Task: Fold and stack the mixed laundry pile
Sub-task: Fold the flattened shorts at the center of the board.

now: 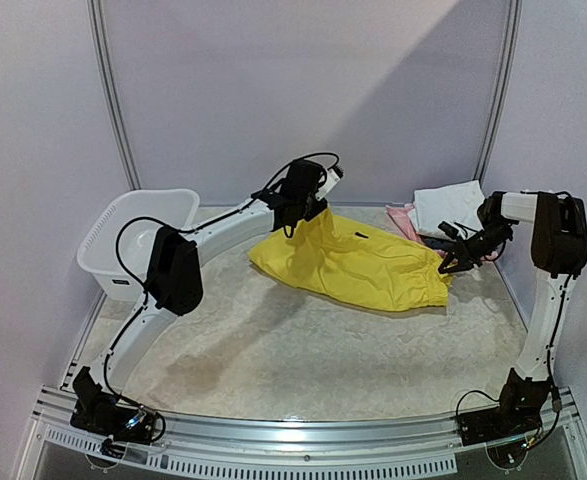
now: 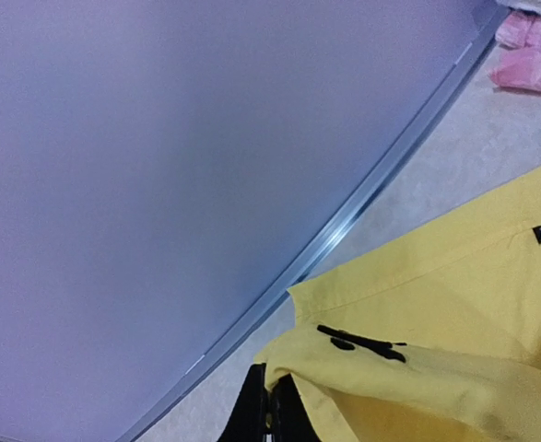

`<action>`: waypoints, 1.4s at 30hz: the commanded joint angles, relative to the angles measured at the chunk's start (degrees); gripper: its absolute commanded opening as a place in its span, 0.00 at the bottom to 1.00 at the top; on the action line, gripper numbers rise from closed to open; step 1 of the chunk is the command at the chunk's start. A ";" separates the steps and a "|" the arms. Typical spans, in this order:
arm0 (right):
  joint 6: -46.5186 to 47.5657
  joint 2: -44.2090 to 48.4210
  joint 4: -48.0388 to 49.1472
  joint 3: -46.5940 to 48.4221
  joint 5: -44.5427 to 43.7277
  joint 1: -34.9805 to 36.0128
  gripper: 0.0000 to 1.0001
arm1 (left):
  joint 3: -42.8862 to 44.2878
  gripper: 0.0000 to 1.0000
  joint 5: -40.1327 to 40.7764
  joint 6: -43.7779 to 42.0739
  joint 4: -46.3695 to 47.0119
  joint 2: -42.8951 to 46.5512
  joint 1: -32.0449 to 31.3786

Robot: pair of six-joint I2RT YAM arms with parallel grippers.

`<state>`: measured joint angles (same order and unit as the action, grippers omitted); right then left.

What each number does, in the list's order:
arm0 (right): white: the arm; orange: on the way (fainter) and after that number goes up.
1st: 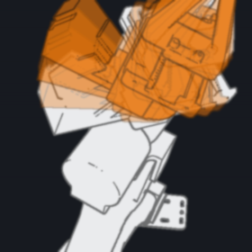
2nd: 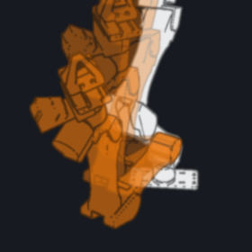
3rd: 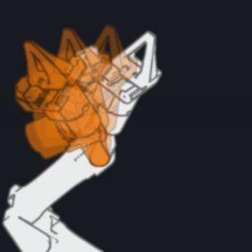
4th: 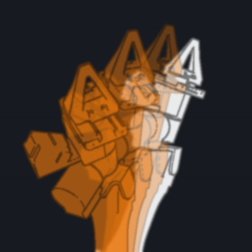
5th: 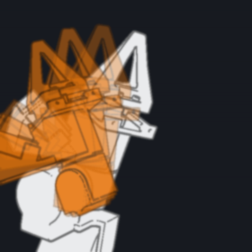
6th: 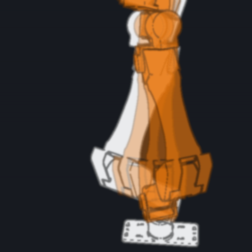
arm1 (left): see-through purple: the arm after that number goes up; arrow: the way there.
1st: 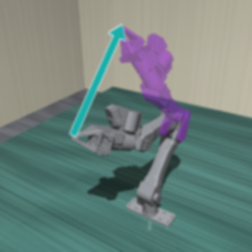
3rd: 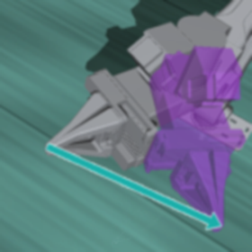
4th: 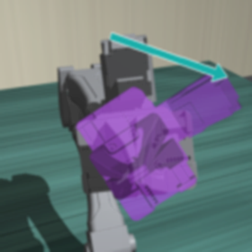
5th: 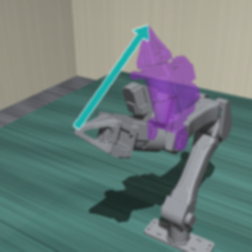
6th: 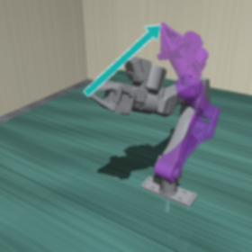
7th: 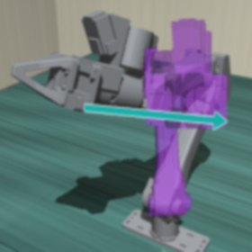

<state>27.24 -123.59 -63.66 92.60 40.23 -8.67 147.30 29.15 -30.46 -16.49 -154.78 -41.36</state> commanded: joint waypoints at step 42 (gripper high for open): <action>-5.38 2.35 9.52 8.04 -5.04 -1.05 0.06 | 0.26 0.00 -5.86 15.05 4.94 -6.10 7.54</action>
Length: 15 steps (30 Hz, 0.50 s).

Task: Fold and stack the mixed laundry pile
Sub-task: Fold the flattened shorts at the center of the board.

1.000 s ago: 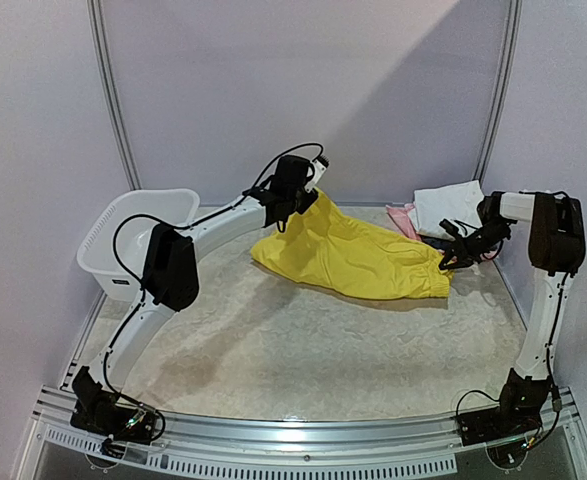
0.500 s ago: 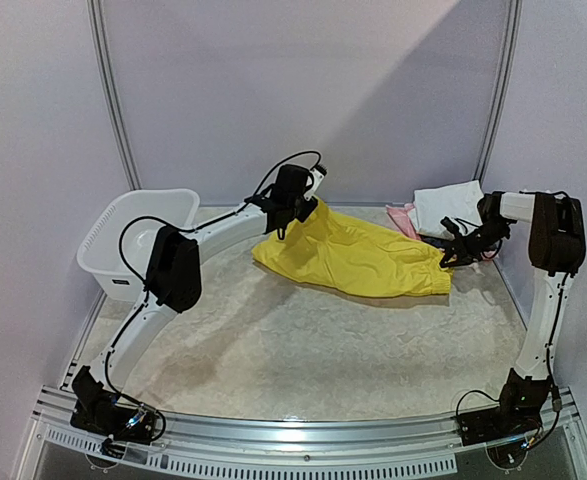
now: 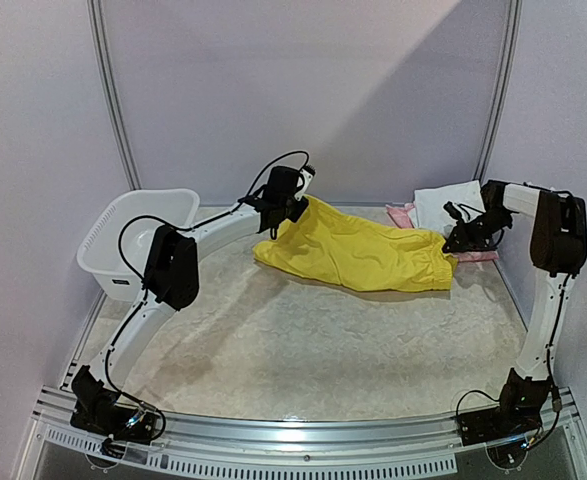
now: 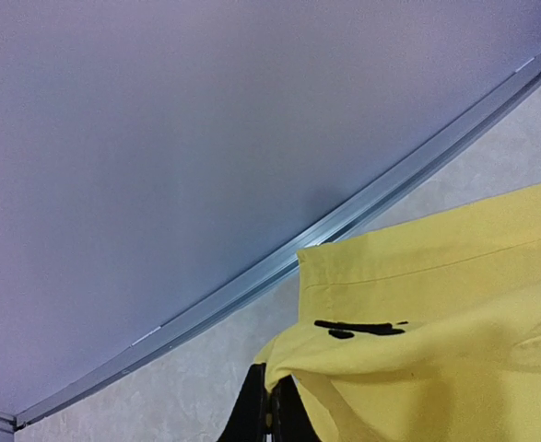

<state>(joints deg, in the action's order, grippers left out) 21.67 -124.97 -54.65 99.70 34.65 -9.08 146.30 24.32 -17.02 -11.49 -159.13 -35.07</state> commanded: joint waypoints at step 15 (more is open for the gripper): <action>-3.19 -4.70 -2.78 8.42 -6.63 -0.67 0.09 | 2.42 0.00 -1.20 2.68 0.98 -2.48 3.56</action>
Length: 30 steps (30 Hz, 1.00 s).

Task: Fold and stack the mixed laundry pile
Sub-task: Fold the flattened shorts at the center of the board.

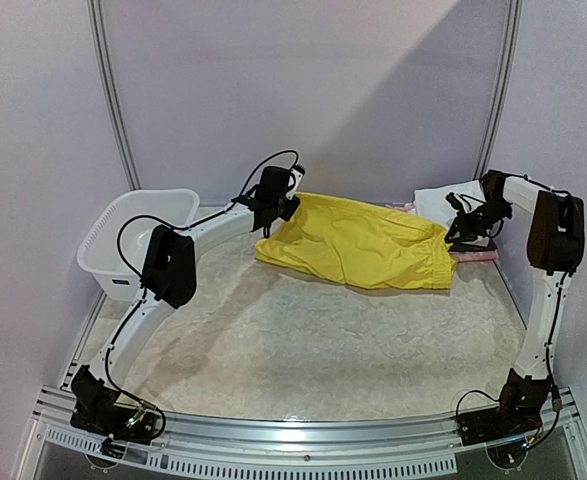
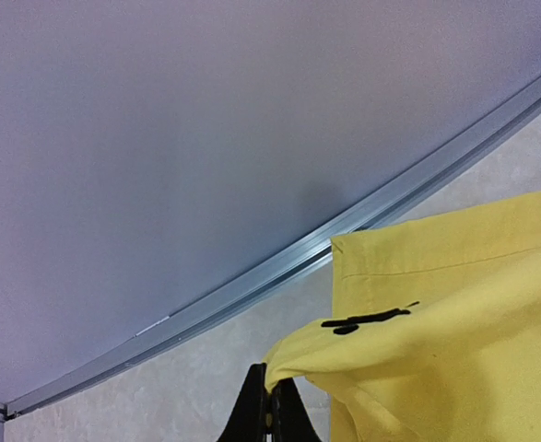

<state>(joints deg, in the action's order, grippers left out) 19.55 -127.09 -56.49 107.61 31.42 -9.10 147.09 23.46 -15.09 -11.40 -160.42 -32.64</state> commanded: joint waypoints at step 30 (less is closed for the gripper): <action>0.80 0.70 -18.26 -5.25 12.10 -0.67 0.02 | 0.48 0.00 -3.90 -4.13 2.12 -0.01 1.79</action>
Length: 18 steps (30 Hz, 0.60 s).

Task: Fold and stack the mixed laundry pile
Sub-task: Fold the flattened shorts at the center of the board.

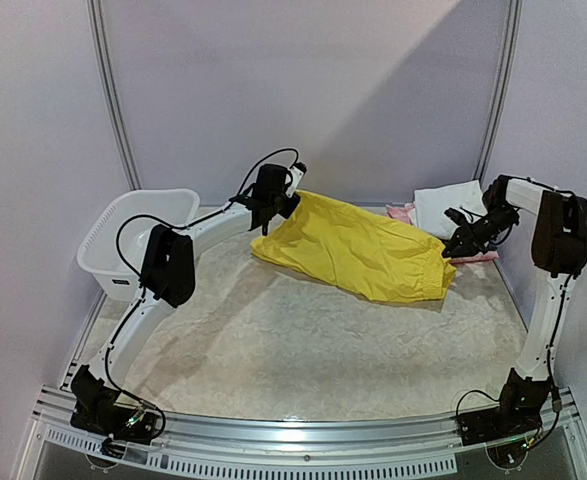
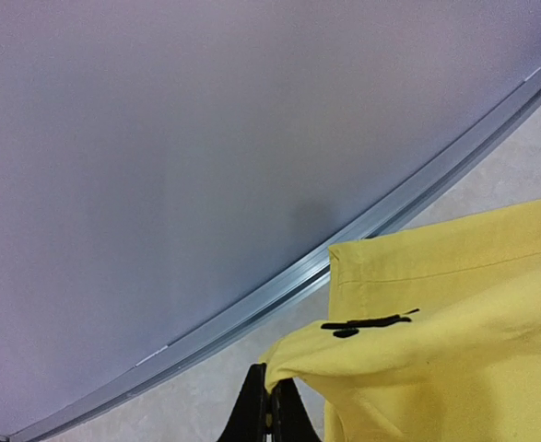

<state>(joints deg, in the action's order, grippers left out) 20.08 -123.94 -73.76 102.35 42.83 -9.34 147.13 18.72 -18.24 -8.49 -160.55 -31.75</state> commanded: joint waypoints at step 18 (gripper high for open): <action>-3.38 -11.49 4.39 4.70 -6.72 -2.98 0.11 | 0.63 0.07 0.34 -2.86 0.52 -1.58 1.24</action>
<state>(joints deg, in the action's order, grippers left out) 18.17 -133.60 -72.73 105.14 41.23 -11.64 147.11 18.15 -20.14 -8.43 -160.55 -31.75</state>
